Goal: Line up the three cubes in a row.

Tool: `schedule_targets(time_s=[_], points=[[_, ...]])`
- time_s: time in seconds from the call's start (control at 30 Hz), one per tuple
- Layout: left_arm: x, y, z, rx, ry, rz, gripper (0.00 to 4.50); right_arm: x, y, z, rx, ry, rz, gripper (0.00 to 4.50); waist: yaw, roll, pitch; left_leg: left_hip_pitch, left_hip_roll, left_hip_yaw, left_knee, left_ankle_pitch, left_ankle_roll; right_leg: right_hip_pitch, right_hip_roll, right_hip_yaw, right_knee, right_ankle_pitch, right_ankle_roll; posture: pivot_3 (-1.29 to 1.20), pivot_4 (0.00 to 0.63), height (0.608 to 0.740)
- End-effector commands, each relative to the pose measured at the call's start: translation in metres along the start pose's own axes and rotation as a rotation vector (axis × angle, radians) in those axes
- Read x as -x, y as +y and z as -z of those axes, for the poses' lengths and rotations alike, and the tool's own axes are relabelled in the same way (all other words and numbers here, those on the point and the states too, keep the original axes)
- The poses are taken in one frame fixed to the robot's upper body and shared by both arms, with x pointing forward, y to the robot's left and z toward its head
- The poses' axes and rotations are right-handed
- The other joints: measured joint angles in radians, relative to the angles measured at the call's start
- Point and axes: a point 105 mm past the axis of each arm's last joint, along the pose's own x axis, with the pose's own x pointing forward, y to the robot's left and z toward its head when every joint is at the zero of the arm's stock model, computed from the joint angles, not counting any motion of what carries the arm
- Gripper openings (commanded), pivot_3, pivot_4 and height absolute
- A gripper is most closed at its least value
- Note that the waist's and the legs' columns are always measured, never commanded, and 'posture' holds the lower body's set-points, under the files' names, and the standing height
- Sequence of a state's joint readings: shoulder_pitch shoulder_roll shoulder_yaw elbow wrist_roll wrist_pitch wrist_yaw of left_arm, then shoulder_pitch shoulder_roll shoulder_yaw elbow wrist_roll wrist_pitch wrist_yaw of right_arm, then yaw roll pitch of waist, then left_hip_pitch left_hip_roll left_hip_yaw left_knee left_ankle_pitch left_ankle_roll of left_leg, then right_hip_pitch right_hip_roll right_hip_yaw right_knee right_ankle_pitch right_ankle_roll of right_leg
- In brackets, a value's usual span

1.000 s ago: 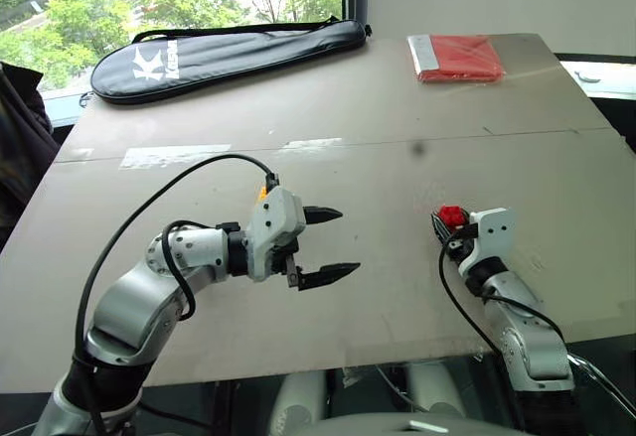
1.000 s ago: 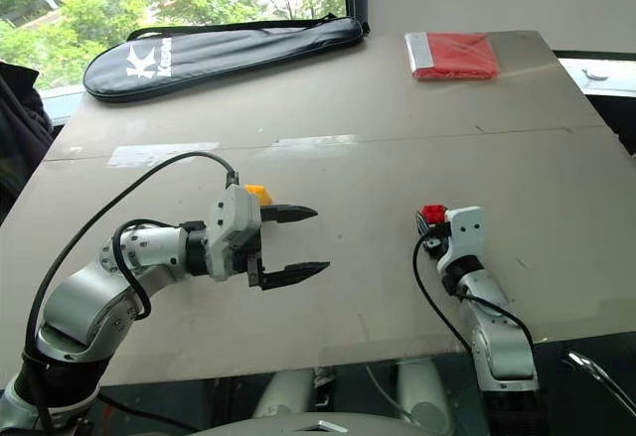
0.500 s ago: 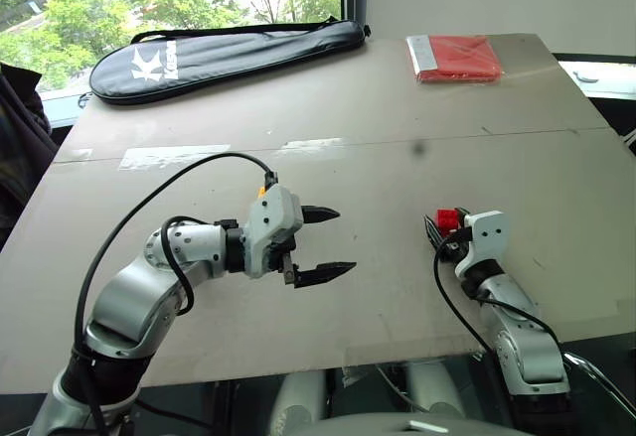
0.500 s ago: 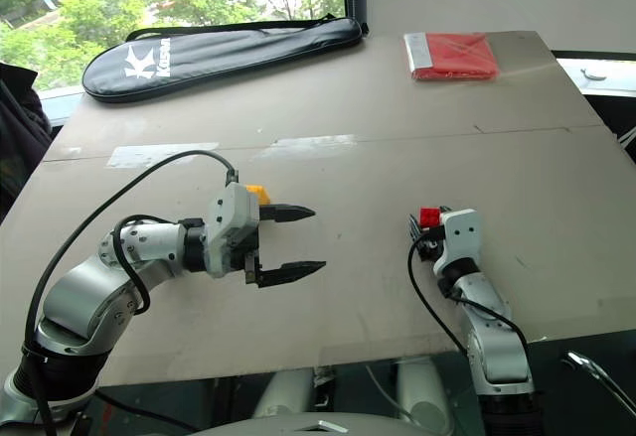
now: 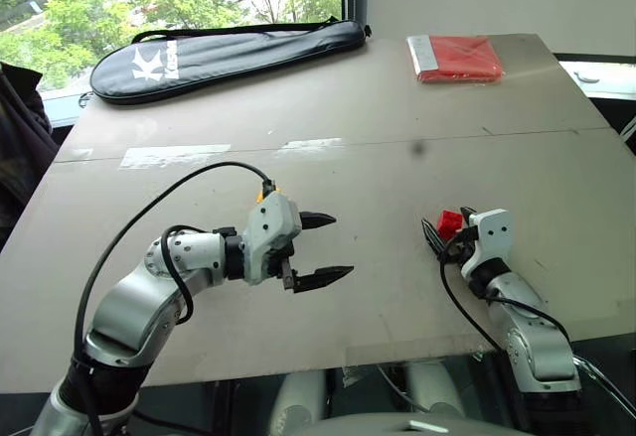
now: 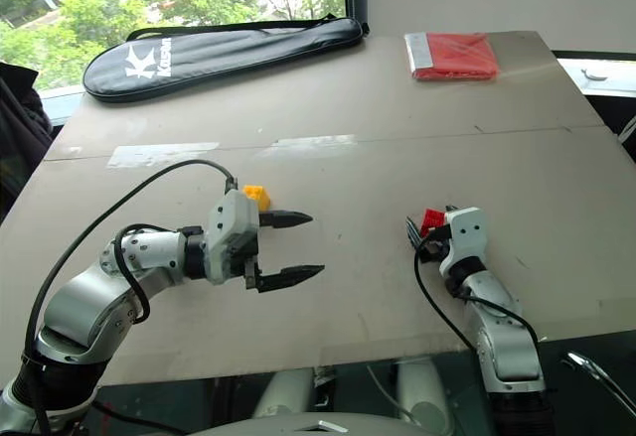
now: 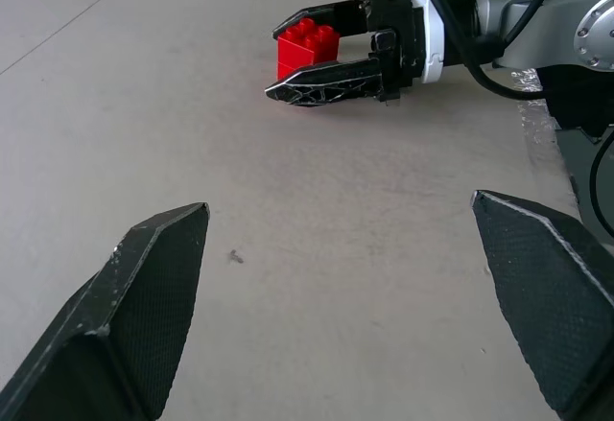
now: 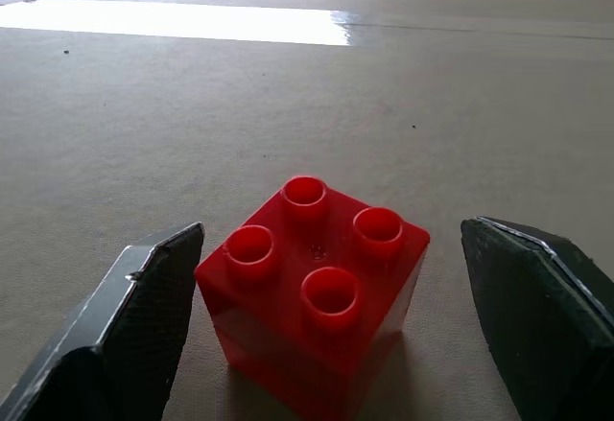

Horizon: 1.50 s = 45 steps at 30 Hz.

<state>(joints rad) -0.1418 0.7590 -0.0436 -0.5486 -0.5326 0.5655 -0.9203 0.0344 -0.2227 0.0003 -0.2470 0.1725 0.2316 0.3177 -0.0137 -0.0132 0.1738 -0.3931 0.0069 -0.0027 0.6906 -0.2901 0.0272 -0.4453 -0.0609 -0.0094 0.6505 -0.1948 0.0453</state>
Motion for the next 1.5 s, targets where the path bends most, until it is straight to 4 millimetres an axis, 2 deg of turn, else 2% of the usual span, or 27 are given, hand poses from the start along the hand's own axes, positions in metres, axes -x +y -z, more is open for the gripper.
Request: schedule_targets(time_s=[0.03,0.17,0.27,0.37,0.43,0.57,0.83,0.9,1.1,1.33,1.5], points=[[0.004,-0.003,-0.012,-0.038,-0.04,-0.032,4.5,0.005,0.001,-0.026,0.034,-0.112,-0.091,4.4,0.0,0.0,0.0,0.0,0.0,0.0,0.0,0.0,0.0,0.0,0.0,0.0,0.0,0.0,0.0,0.0,0.15,0.694],[0.007,-0.002,-0.008,0.002,-0.076,-0.116,4.5,0.015,0.002,-0.039,0.058,-0.159,-0.245,4.4,0.0,0.0,0.0,0.0,0.0,0.001,0.0,0.0,0.0,0.0,0.0,0.0,0.0,0.0,0.0,0.0,0.15,0.694],[0.009,0.002,-0.003,0.045,-0.121,-0.215,4.5,0.025,0.003,-0.042,0.066,-0.156,-0.357,4.4,0.001,0.0,0.0,0.001,0.0,0.0,0.0,0.0,0.0,0.0,0.0,0.0,0.0,0.0,0.0,0.0,0.15,0.694],[0.01,0.002,0.011,0.067,-0.128,-0.315,4.5,0.032,-0.006,-0.039,0.09,-0.13,-0.394,4.4,0.002,-0.001,0.0,0.001,0.0,0.0,0.0,0.0,0.0,0.001,0.0,0.0,0.0,0.0,0.0,0.0,0.15,0.694],[0.007,-0.006,0.016,0.065,-0.116,-0.292,4.5,0.033,-0.01,-0.034,0.096,-0.109,-0.39,4.4,0.002,-0.001,0.0,0.001,0.0,0.0,0.0,0.0,0.0,0.001,0.0,0.0,0.0,0.0,0.0,0.0,0.15,0.694],[0.0,-0.014,-0.002,0.074,-0.19,-0.204,4.5,0.03,-0.012,-0.027,0.068,-0.104,-0.357,4.4,0.007,-0.001,0.0,0.002,0.0,0.0,0.001,0.0,0.0,0.001,0.0,0.0,0.002,0.0,0.0,0.0,0.15,0.694],[0.0,-0.036,-0.013,0.035,-0.13,0.035,4.5,0.031,-0.015,-0.007,0.02,-0.064,-0.293,4.4,0.001,-0.001,-0.001,0.001,0.0,0.001,0.006,0.0,0.0,0.001,0.0,0.001,0.007,-0.003,-0.002,0.0,0.15,0.694],[0.002,-0.037,-0.012,0.032,-0.109,0.077,4.5,0.031,-0.016,-0.004,0.032,-0.058,-0.302,4.4,0.002,-0.001,0.0,0.002,0.0,0.001,0.007,0.0,0.0,0.001,0.0,0.001,0.008,-0.004,-0.001,0.0,0.15,0.694],[0.002,-0.032,-0.008,-0.007,-0.072,0.121,4.5,0.023,-0.038,-0.003,0.109,-0.04,-0.303,4.4,0.002,-0.001,0.0,0.001,0.0,0.002,0.011,0.0,0.0,0.002,0.0,0.001,0.009,-0.004,0.0,0.0,0.15,0.694],[-0.001,-0.032,-0.008,-0.023,-0.07,0.124,4.5,0.023,-0.059,-0.005,0.212,-0.017,-0.301,4.4,0.003,-0.001,0.0,0.001,0.0,0.001,0.011,0.0,0.0,0.002,0.001,0.001,0.009,-0.004,-0.001,0.0,0.15,0.694],[-0.002,-0.032,-0.008,-0.024,-0.073,0.115,4.5,0.021,-0.068,-0.009,0.207,-0.025,-0.266,4.4,0.002,-0.001,0.0,0.001,0.0,0.001,0.011,0.0,0.0,0.002,0.0,0.002,0.009,-0.004,-0.001,0.0,0.15,0.694]])
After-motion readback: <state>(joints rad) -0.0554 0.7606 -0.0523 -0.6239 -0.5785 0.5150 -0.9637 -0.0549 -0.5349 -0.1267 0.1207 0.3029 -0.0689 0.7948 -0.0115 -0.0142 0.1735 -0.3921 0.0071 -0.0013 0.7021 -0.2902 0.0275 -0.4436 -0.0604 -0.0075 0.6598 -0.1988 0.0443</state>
